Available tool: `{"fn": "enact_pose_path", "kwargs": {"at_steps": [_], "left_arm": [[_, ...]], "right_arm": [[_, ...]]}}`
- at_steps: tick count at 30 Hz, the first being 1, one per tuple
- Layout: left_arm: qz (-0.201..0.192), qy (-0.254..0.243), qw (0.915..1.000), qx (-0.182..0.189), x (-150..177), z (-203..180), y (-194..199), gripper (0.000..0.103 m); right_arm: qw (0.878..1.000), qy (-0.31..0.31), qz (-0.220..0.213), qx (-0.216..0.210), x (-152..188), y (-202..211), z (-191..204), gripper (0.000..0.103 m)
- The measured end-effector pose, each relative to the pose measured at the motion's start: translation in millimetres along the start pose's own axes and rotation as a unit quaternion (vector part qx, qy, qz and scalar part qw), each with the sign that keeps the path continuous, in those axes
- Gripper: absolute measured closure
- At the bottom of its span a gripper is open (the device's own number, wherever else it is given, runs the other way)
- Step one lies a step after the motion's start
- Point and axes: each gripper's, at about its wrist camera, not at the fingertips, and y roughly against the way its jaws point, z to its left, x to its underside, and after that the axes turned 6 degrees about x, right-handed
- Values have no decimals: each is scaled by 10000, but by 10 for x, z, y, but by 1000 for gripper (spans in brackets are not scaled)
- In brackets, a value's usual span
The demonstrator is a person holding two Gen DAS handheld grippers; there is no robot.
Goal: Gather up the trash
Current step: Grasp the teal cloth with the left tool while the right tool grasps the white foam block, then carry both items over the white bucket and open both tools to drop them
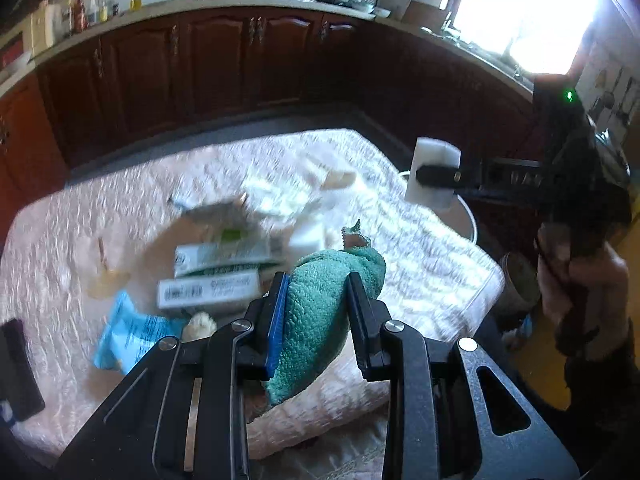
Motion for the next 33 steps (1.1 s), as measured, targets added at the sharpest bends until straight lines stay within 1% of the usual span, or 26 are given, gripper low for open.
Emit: {"fn": "enact_pose_path", "kwargs": {"at_steps": [4, 9, 13, 15, 20, 24, 27, 32, 33], "left_arm": [[39, -54, 9999, 90, -185, -203, -136, 77], [69, -196, 9994, 281, -457, -542, -399, 77], [90, -280, 9989, 364, -696, -843, -695, 77], [154, -295, 9987, 389, -801, -992, -870, 77], [395, -362, 9981, 316, -1013, -1289, -1365, 77], [510, -333, 9976, 315, -1145, -1440, -1711, 77], [602, -220, 9973, 347, -1217, -1510, -1950, 77], [726, -137, 9964, 424, -1258, -1610, -2257, 76], [743, -118, 9962, 450, -1266, -1628, -2304, 76]], "right_arm": [[9996, -76, -90, 266, 2, 102, -203, 65], [9969, -445, -106, 633, -9, 180, -649, 64], [9923, -638, -66, 1064, -38, 183, -1008, 64], [9895, -817, -47, 1190, -45, 179, -1215, 64], [9816, -1165, 26, 1513, -57, 140, -1672, 64], [9757, -1506, 170, 1579, -25, 71, -2045, 64], [9716, -1697, 284, 1627, 10, -2, -2234, 64], [9673, -1849, 402, 1691, 72, -121, -2413, 64], [9669, -1865, 401, 1695, 84, -132, -2438, 63]]}}
